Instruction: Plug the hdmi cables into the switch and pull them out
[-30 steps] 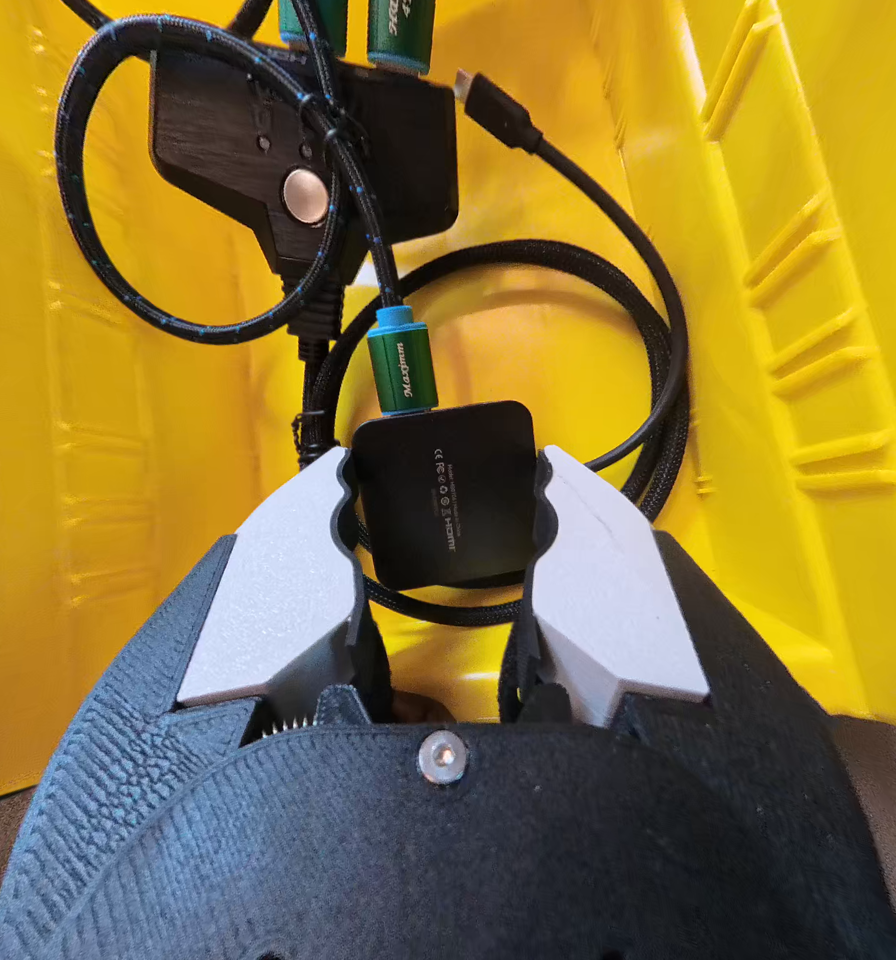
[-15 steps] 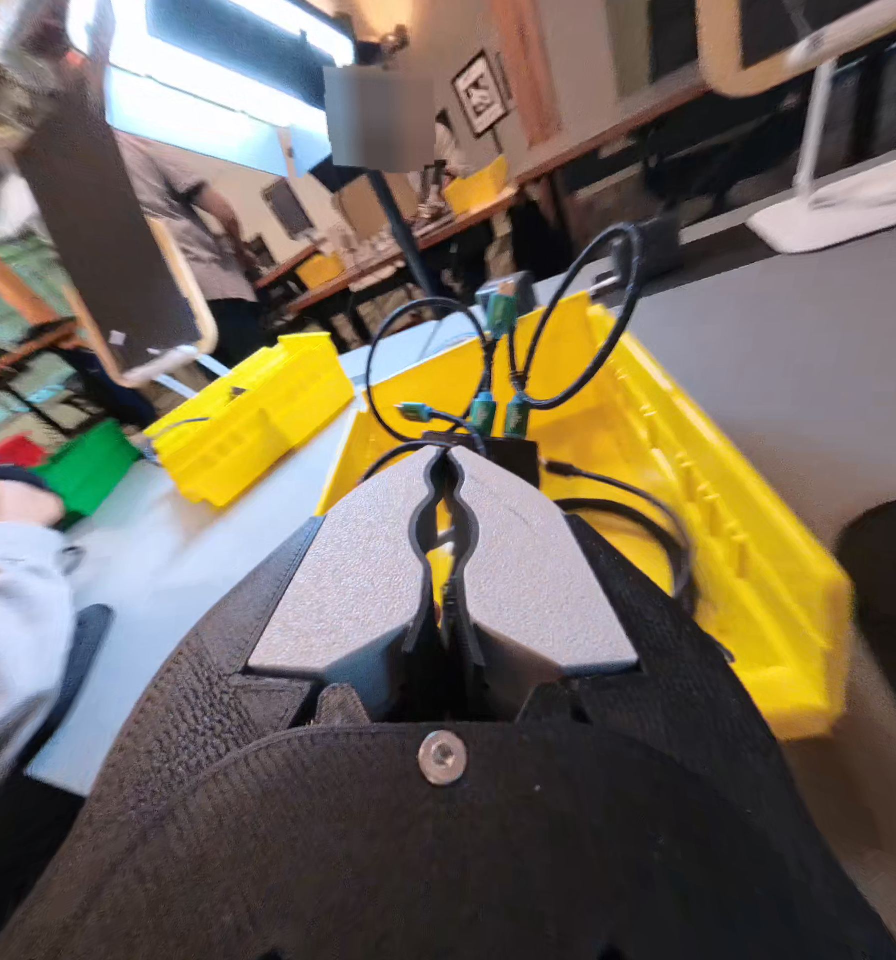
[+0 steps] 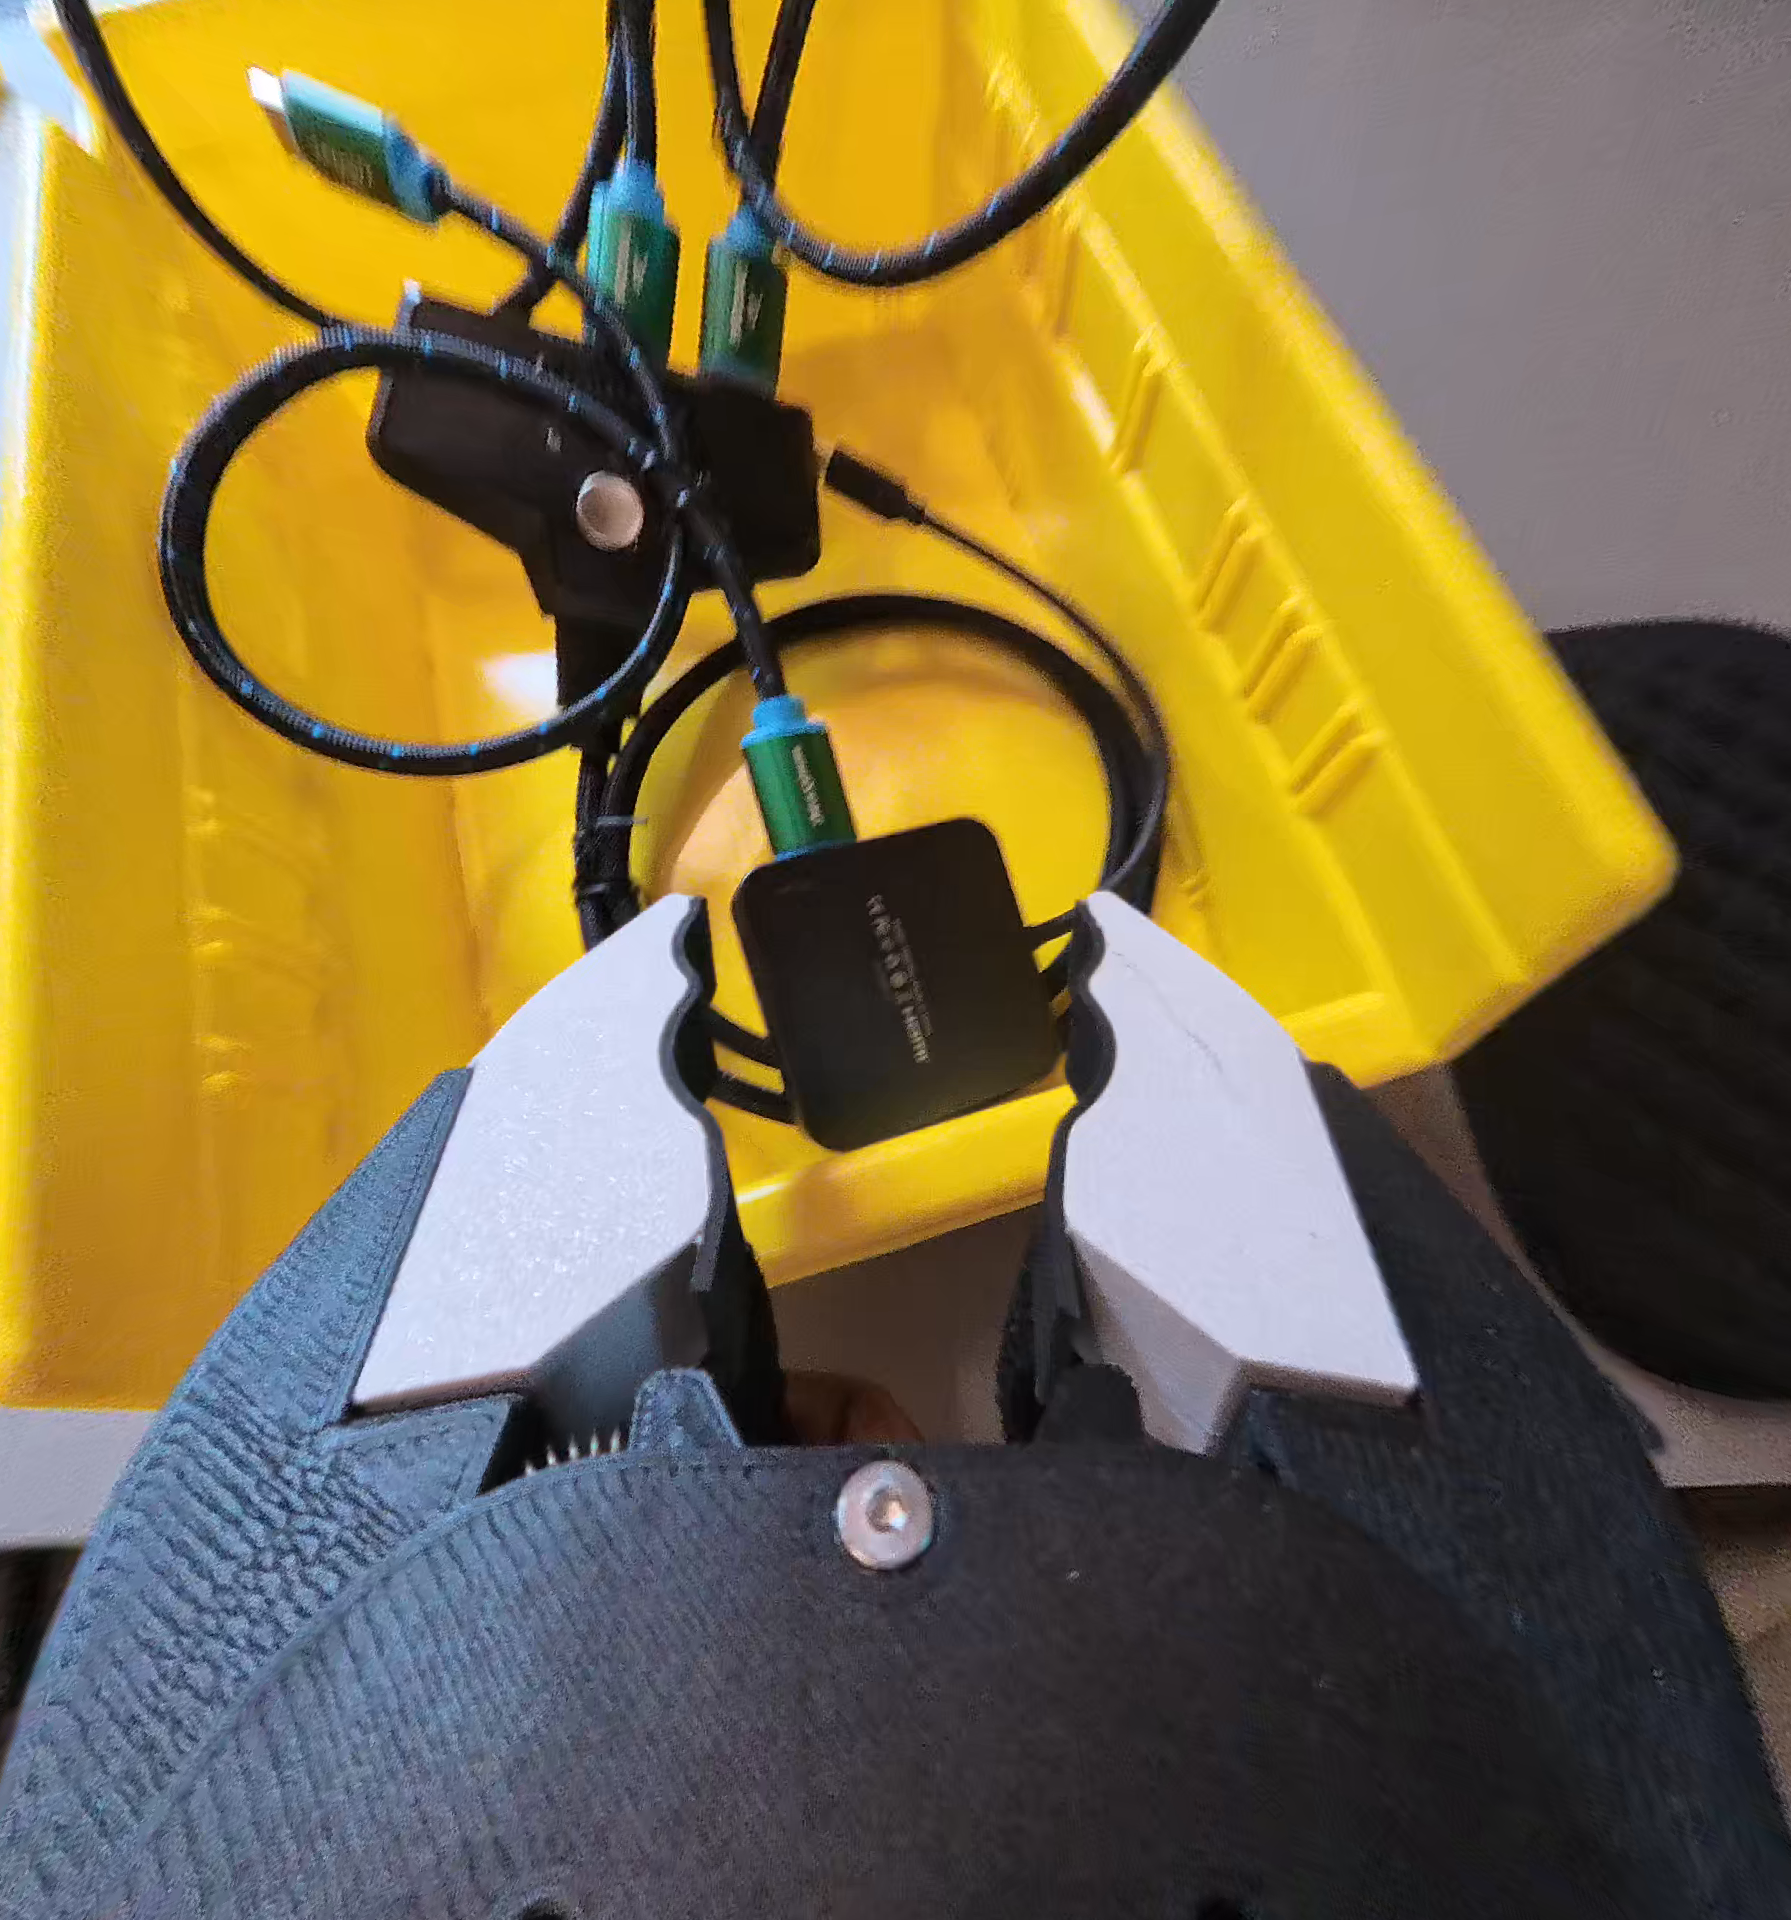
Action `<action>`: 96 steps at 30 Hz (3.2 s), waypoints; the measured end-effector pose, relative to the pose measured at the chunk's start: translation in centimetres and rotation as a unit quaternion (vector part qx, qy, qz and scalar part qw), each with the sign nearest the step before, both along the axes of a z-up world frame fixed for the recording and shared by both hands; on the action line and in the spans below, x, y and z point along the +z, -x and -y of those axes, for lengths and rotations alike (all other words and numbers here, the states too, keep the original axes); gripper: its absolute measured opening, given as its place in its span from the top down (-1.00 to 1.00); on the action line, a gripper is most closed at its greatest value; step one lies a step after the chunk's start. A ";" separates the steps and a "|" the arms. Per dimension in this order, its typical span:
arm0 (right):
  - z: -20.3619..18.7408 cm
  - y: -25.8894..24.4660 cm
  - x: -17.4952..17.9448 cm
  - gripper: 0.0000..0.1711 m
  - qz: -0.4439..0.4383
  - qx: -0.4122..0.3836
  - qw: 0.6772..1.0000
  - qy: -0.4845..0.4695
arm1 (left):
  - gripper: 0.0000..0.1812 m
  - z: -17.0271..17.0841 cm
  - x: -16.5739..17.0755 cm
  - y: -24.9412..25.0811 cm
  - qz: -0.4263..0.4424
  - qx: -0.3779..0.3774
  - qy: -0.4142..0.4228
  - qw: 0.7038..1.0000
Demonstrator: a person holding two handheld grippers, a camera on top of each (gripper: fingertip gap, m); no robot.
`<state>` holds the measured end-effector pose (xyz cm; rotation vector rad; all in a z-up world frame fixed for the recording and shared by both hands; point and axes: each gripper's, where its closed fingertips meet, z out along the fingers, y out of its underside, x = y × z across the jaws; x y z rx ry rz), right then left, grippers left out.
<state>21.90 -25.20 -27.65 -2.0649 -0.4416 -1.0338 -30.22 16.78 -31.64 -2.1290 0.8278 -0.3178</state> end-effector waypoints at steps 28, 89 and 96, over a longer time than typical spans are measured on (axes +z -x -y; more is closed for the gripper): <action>0.0 -0.4 -0.1 0.23 0.030 -0.020 0.999 0.020 | 0.19 -1.6 1.9 0.3 -0.127 0.026 -0.136 0.982; -18.9 26.4 3.5 0.82 -0.598 0.387 0.675 -0.194 | 0.20 23.3 5.9 -26.9 0.055 -0.489 -0.355 0.795; -17.4 26.1 6.0 0.83 -0.605 0.429 0.629 -0.232 | 0.35 25.0 9.8 -26.1 0.438 -0.521 -0.012 0.733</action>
